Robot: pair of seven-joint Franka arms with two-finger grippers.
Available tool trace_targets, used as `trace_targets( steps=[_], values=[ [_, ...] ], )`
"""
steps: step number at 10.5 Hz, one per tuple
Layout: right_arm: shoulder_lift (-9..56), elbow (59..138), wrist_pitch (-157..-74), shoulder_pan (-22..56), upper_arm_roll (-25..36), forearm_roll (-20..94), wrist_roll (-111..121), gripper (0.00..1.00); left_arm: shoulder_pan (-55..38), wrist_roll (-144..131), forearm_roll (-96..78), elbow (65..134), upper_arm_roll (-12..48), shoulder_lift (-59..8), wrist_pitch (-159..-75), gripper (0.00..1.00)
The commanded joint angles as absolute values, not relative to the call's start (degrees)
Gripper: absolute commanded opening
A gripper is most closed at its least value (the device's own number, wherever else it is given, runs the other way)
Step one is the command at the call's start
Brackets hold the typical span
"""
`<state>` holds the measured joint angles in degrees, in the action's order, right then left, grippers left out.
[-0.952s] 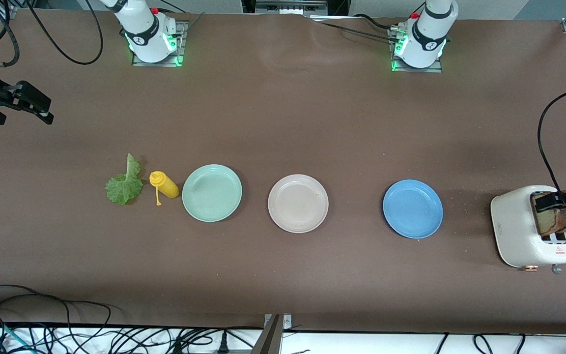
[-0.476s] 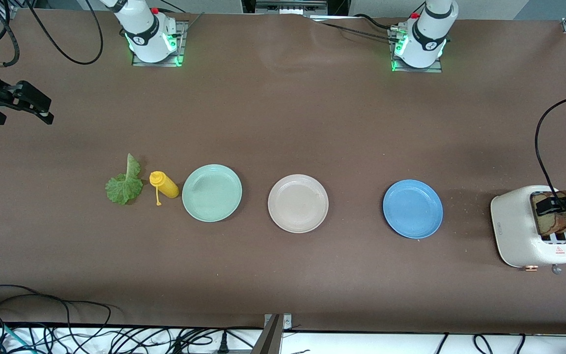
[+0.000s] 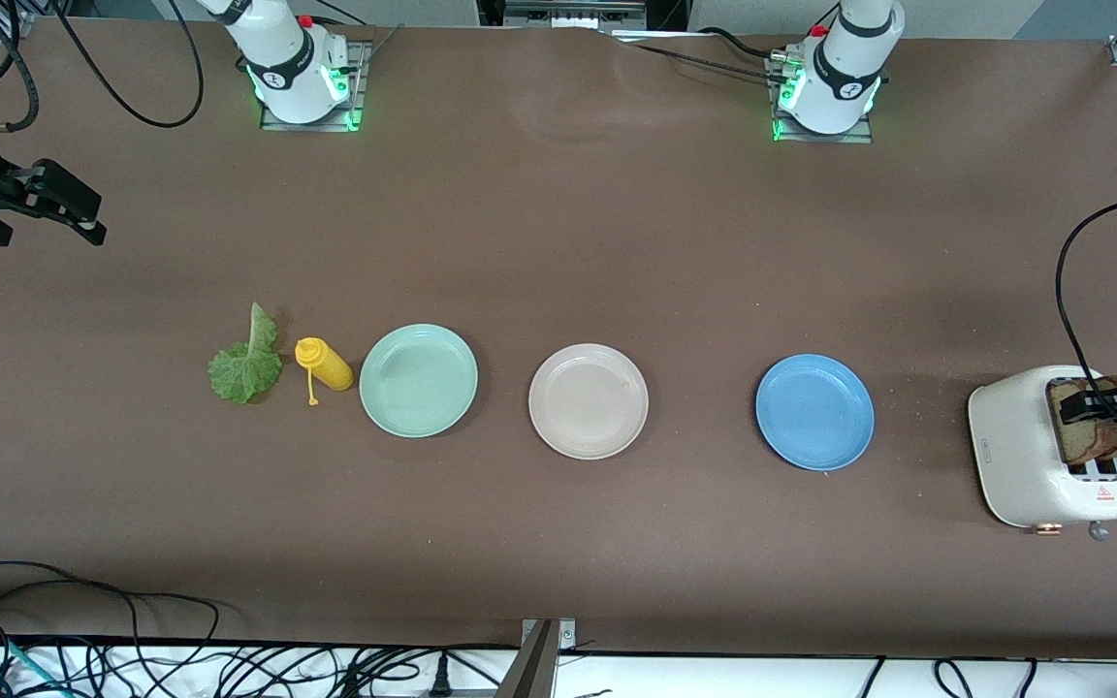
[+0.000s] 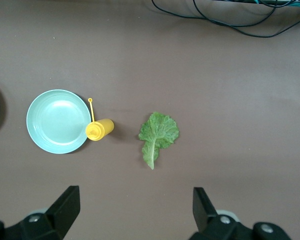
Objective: Make sandwich on beige plate with both arms
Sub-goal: 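Move the left gripper down over the bread slices in the toaster, then grasp a bread slice with the left gripper and lift it out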
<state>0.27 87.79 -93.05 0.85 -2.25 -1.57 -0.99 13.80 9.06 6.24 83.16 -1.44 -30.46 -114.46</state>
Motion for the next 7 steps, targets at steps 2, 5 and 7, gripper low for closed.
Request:
trace_targets(
  steps=[2, 5, 7],
  values=[
    [0.26, 87.01, -92.20, 0.88, -2.28, -0.88, -0.79, 1.00, 14.33, 9.84, 8.09, 81.21, -0.88, -31.46, -113.99, 0.00],
    [0.18, 87.01, -92.20, 0.88, -2.28, -0.88, -0.79, 1.00, 14.50, 10.37, 8.00, 81.04, -0.97, -31.20, -113.91, 0.00],
    [0.18, 87.01, -92.20, 0.88, -2.20, -0.70, -0.79, 1.00, 14.68, 12.74, 7.91, 78.51, -0.97, -29.98, -113.12, 0.00]
  ],
)
